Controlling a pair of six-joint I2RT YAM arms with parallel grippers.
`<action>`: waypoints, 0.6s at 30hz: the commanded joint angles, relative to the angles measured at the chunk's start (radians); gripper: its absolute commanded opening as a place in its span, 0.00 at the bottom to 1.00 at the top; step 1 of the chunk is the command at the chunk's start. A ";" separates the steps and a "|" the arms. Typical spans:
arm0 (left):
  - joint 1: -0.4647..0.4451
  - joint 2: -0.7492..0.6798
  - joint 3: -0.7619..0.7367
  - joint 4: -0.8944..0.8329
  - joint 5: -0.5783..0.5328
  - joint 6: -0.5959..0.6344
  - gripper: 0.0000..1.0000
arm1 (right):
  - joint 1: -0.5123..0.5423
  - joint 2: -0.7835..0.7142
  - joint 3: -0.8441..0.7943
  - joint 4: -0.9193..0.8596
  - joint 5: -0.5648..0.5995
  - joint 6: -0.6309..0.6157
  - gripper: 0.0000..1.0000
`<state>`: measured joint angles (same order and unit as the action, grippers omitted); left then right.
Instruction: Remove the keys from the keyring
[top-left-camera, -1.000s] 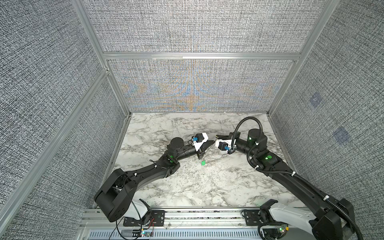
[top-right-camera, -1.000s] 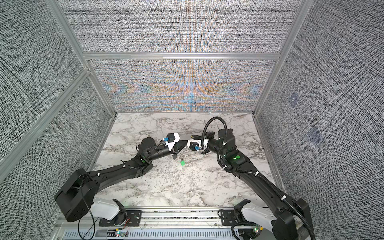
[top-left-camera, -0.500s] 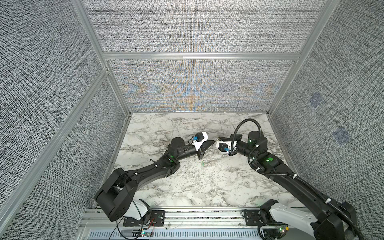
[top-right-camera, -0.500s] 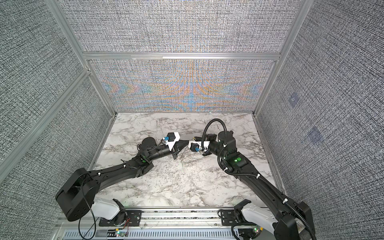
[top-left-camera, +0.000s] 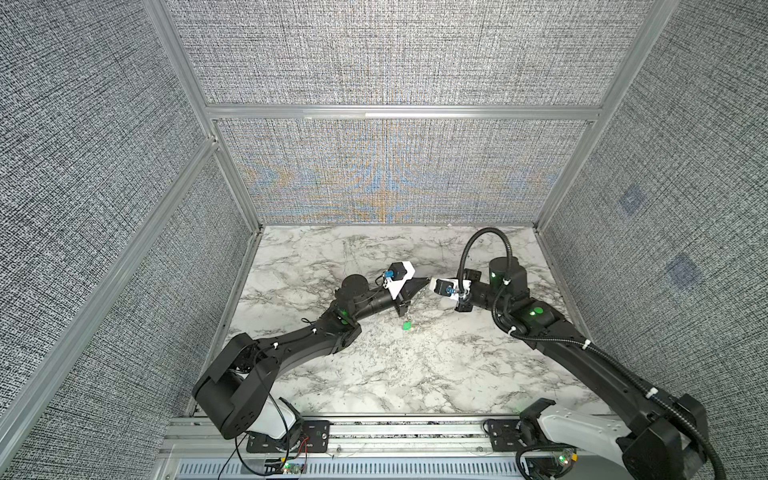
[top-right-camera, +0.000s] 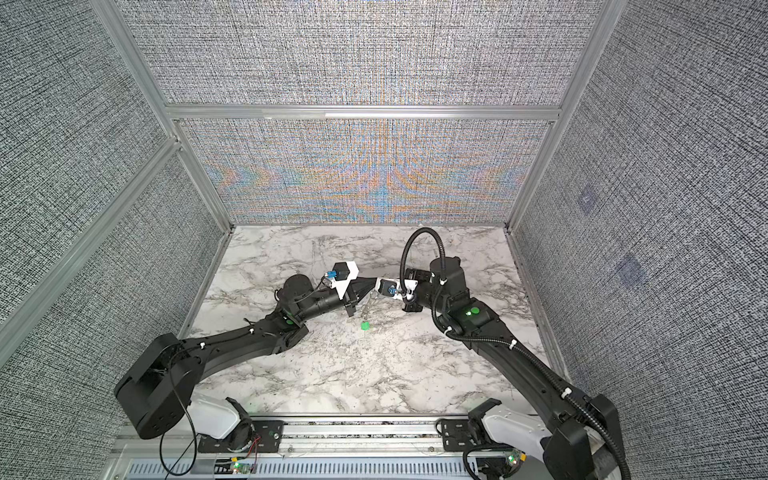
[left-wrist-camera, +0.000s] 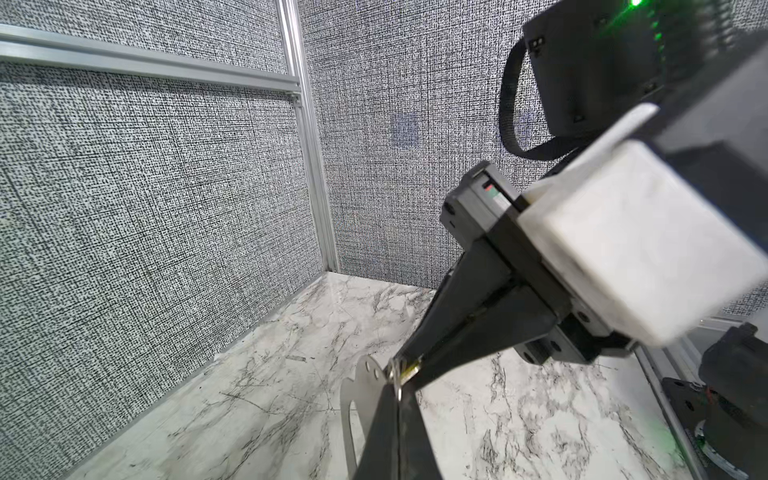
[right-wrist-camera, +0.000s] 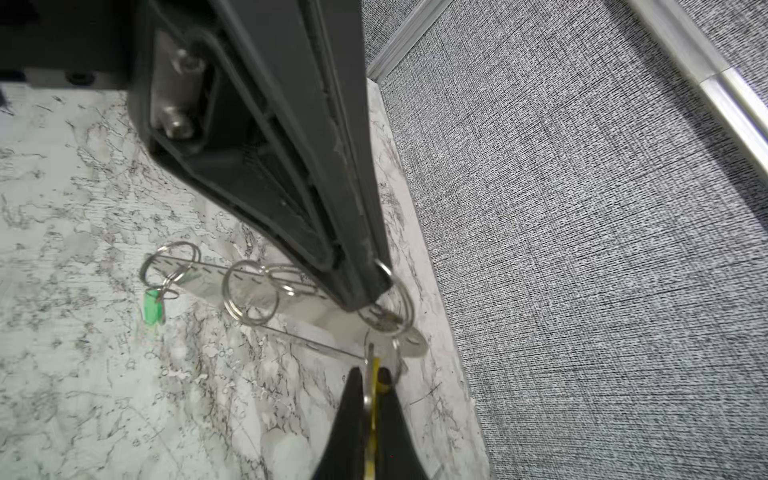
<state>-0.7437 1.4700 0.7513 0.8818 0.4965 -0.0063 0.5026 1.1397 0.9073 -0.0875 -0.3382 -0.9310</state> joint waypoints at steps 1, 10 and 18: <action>0.001 0.004 0.002 0.091 0.001 -0.010 0.00 | -0.002 0.010 0.010 -0.048 -0.069 0.064 0.00; 0.001 0.024 0.005 0.128 0.004 -0.023 0.00 | -0.003 0.028 0.051 -0.039 -0.181 0.122 0.00; 0.001 0.006 0.004 0.054 -0.061 0.014 0.00 | -0.004 0.023 0.039 -0.048 -0.122 0.178 0.00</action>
<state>-0.7433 1.4914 0.7513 0.9455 0.4717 -0.0204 0.4984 1.1690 0.9535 -0.1272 -0.4847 -0.7856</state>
